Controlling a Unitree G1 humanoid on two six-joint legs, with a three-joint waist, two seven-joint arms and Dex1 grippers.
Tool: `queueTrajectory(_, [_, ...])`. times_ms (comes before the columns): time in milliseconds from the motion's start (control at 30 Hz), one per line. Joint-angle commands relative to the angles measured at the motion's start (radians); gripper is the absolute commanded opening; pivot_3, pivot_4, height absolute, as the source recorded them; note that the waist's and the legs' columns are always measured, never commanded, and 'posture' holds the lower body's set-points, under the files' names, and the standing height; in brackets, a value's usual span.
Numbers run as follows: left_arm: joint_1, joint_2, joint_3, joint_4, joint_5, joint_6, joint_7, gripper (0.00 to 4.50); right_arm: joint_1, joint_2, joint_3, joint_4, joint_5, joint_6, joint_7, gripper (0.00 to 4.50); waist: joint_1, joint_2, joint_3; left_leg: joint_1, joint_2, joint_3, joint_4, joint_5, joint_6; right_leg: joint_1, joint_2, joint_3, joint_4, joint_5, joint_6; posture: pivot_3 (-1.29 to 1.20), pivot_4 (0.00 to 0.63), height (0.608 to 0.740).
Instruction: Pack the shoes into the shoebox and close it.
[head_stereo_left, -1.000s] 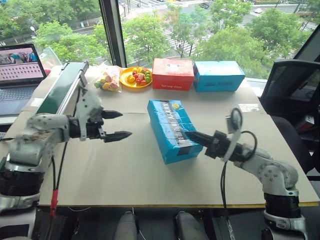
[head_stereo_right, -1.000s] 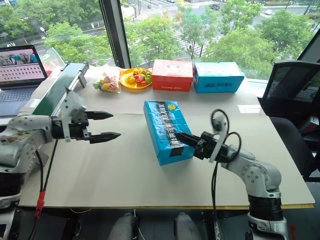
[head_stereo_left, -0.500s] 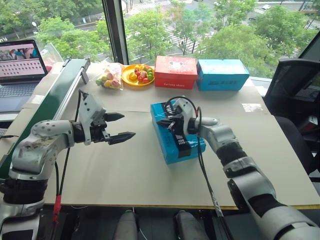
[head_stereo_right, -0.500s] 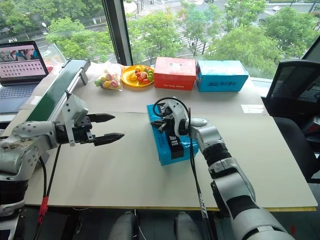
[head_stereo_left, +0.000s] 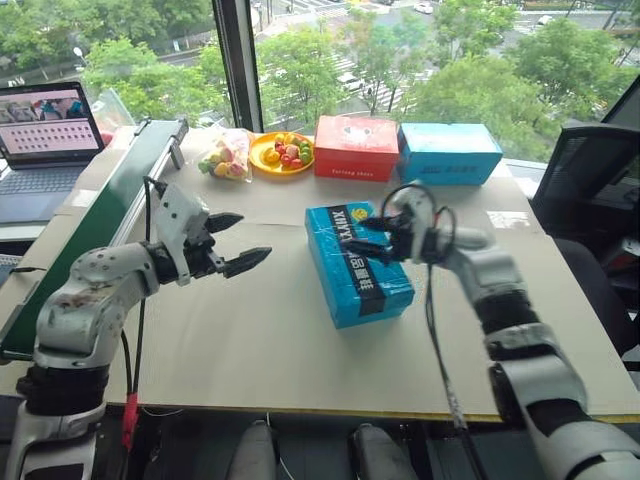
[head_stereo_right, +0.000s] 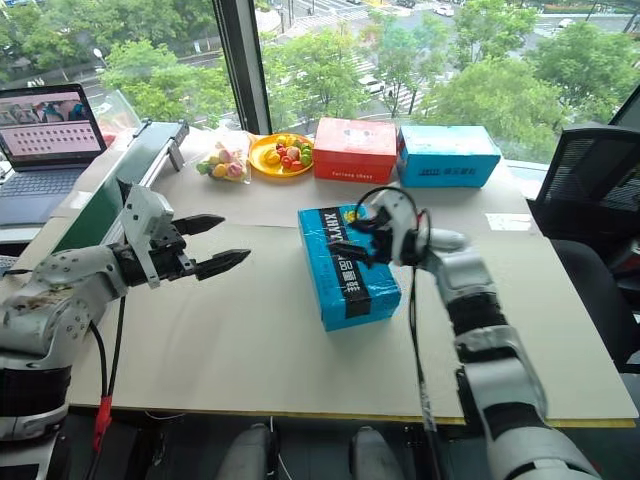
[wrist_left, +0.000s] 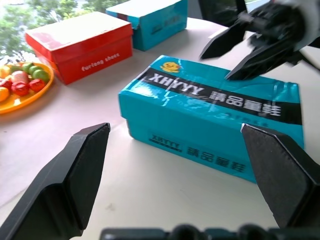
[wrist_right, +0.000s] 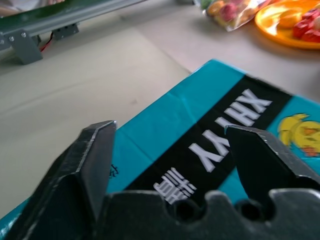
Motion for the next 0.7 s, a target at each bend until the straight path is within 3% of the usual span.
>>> queueTrajectory(33, [0.019,-0.058,-0.010,0.010,0.059,-0.101,0.062,4.50,0.165,-0.130,-0.100,-0.138,-0.032,-0.066,-0.020,4.47,0.007,0.000,0.000,0.000,0.000,0.000,0.000,0.000,0.000,0.000,0.000,0.000,-0.001,0.000,0.000,0.00,0.150,0.740])
queueTrajectory(167, [0.089,-0.111,-0.033,0.047,0.121,-0.203,0.088,4.50,0.333,-0.141,-0.218,-0.153,-0.027,-0.131,-0.121,4.47,-0.002,0.000,0.000,0.000,0.000,0.001,0.001,-0.001,0.000,0.002,0.000,0.001,-0.004,0.000,0.001,0.00,0.150,0.740])
queueTrajectory(333, [0.178,-0.227,-0.029,0.133,0.212,-0.335,0.228,4.50,0.503,-0.013,-0.317,-0.203,-0.020,-0.205,-0.309,4.47,-0.017,0.000,0.000,0.007,0.000,0.002,0.002,-0.001,0.000,0.006,0.000,0.004,-0.002,-0.002,0.008,0.00,0.150,0.740])
queueTrajectory(500, [0.276,-0.350,-0.065,0.223,0.323,-0.491,0.370,4.50,0.616,0.156,-0.316,-0.202,-0.085,-0.324,-0.492,4.47,-0.024,0.000,-0.001,0.007,0.000,0.002,0.003,-0.001,0.000,0.007,0.000,0.005,-0.002,-0.002,0.009,0.00,0.150,0.740])
queueTrajectory(700, [0.339,-0.403,-0.094,0.313,0.392,-0.588,0.431,4.50,0.644,0.226,-0.294,-0.179,-0.119,-0.379,-0.570,4.47,-0.026,0.000,-0.001,0.007,-0.001,0.002,0.002,-0.001,0.000,0.006,0.000,0.005,-0.002,-0.002,0.008,0.00,0.150,0.740])
